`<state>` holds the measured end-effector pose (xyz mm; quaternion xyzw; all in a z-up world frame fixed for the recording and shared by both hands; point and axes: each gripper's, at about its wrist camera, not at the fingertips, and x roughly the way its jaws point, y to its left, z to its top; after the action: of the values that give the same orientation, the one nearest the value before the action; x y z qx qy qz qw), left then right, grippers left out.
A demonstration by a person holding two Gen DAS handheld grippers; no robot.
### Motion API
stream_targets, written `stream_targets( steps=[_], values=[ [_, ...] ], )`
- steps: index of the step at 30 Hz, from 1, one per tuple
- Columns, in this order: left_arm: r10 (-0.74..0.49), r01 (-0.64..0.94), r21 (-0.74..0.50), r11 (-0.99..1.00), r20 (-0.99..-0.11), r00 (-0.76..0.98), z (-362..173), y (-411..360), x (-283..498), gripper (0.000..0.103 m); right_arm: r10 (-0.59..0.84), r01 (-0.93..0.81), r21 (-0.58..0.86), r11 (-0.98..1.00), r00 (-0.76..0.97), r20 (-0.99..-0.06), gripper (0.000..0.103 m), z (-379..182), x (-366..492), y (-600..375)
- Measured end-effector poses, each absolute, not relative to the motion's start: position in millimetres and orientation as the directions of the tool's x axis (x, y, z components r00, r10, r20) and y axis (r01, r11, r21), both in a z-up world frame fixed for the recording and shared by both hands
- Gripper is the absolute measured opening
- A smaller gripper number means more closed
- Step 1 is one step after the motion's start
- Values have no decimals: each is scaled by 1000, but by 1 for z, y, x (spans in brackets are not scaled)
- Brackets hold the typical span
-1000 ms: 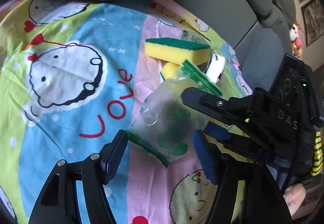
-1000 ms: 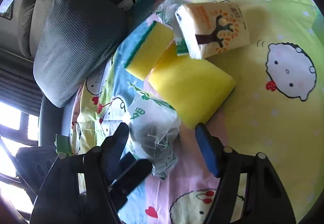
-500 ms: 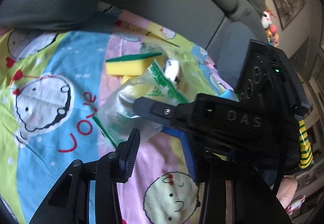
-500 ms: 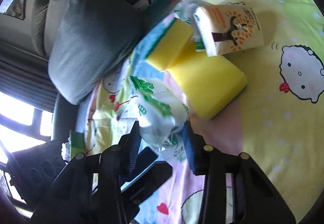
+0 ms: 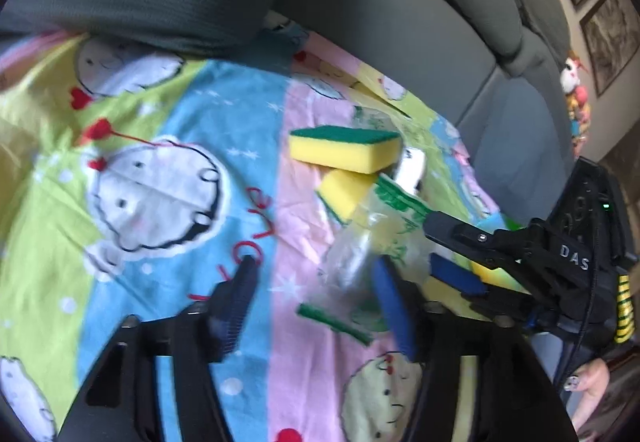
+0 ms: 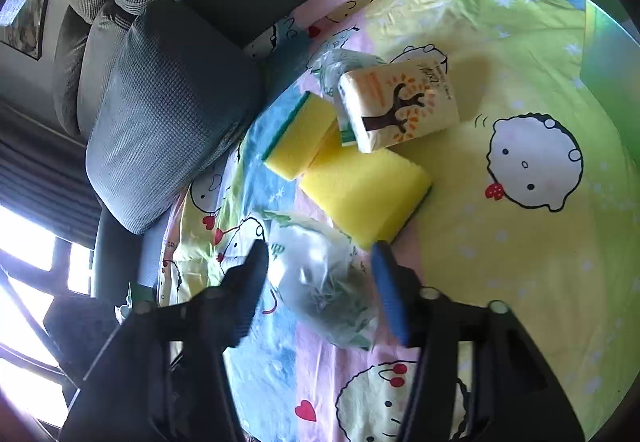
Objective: Organize objects
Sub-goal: 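Grasp the clear green-printed plastic bag with the right gripper, then carry the plastic bag into the white box and open the right gripper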
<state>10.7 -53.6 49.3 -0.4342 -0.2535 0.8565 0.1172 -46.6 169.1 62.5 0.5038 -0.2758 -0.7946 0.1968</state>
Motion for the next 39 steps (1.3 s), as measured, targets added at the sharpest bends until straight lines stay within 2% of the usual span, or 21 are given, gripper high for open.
stream_targets(
  steps=[2, 10, 12, 13, 14, 18, 23, 28, 34, 39],
  values=[
    [461, -20, -551, -834, -676, -575, 46, -47, 7, 77, -569, 29, 615, -788, -418, -709, 64, 62, -47, 170],
    [556, -105, -580, -808, -690, -463, 22, -15, -12, 77, -601, 64, 624, -778, -364, -712, 63, 52, -57, 155],
    [545, -104, -565, -818, -706, -451, 19, -9, -13, 77, -618, 62, 639, -767, -340, -709, 42, 46, -59, 152],
    [520, -102, -537, -837, -725, -451, 19, -5, -14, 74, -633, 57, 653, -755, -320, -705, 40, 42, -62, 150],
    [493, -105, -506, -856, -741, -456, 20, -2, -13, 67, -641, 54, 661, -749, -312, -701, 40, 40, -63, 150],
    [483, -129, -488, -863, -724, -492, 37, 3, -3, 65, -634, 69, 654, -753, -337, -696, 39, 48, -57, 154],
    [458, -202, -427, -881, -666, -589, 82, 24, 14, 65, -668, 148, 681, -717, -426, -611, 39, 87, -39, 175],
    [489, -319, -371, -872, -613, -621, 120, 67, 20, 65, -655, 180, 693, -698, -552, -516, 41, 126, -18, 218],
    [550, -486, -287, -826, -603, -578, 147, 143, 17, 65, -577, 117, 732, -672, -702, -417, 41, 145, 7, 292],
    [585, -583, -246, -774, -629, -511, 145, 198, 10, 65, -477, 15, 757, -654, -784, -397, 41, 140, 24, 344]
  ],
)
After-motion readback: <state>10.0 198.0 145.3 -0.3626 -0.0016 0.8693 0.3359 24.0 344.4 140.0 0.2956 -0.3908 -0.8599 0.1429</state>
